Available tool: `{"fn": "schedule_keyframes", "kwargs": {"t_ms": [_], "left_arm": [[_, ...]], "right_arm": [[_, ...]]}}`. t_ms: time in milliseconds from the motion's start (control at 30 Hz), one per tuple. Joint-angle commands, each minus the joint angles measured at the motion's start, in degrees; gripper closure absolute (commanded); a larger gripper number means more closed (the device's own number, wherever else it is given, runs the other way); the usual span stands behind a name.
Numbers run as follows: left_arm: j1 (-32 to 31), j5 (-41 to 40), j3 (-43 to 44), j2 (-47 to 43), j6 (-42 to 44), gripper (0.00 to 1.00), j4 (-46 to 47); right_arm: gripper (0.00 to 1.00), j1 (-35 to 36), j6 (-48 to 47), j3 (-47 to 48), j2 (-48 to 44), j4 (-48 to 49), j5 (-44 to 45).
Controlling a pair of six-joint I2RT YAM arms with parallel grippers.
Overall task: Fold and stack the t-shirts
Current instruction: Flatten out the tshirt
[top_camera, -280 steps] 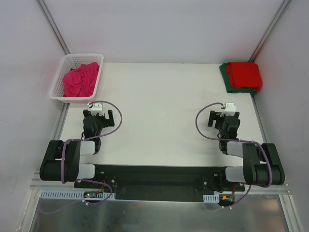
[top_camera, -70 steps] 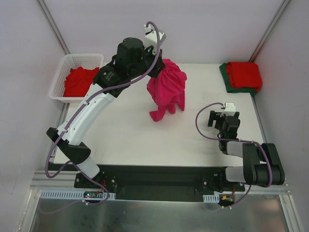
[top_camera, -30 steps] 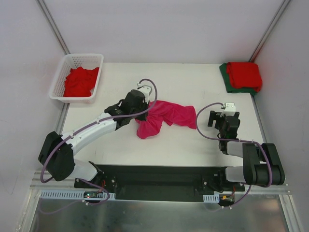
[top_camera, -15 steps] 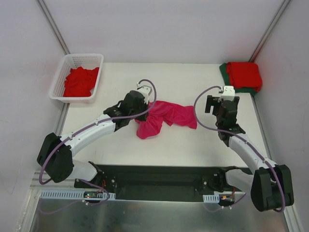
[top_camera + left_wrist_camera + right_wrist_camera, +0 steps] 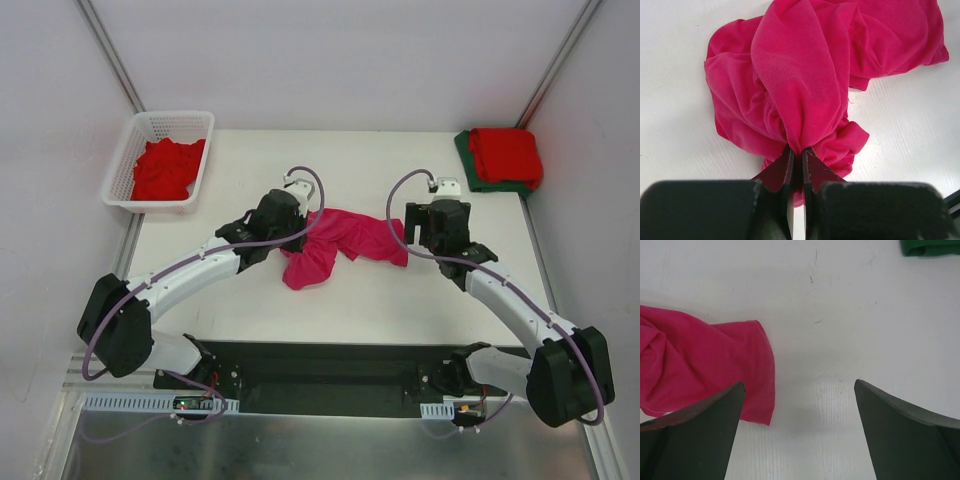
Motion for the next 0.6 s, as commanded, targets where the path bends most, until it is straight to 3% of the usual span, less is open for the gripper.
{"fn": "schedule_keyframes", "kwargs": {"t_ms": [0,567], "left_arm": [[-0.05,-0.03,-0.24,0.14,-0.30,1.00,1.64],[-0.05,-0.91,-0.24,2.16,-0.22,1.00,1.63]], "right_arm": [[0.04,0.92,4.98,3.11,2.85,-4.77,-2.95],[0.04,2.06,15.52,8.64,17.26,-1.43,-13.49]]}}
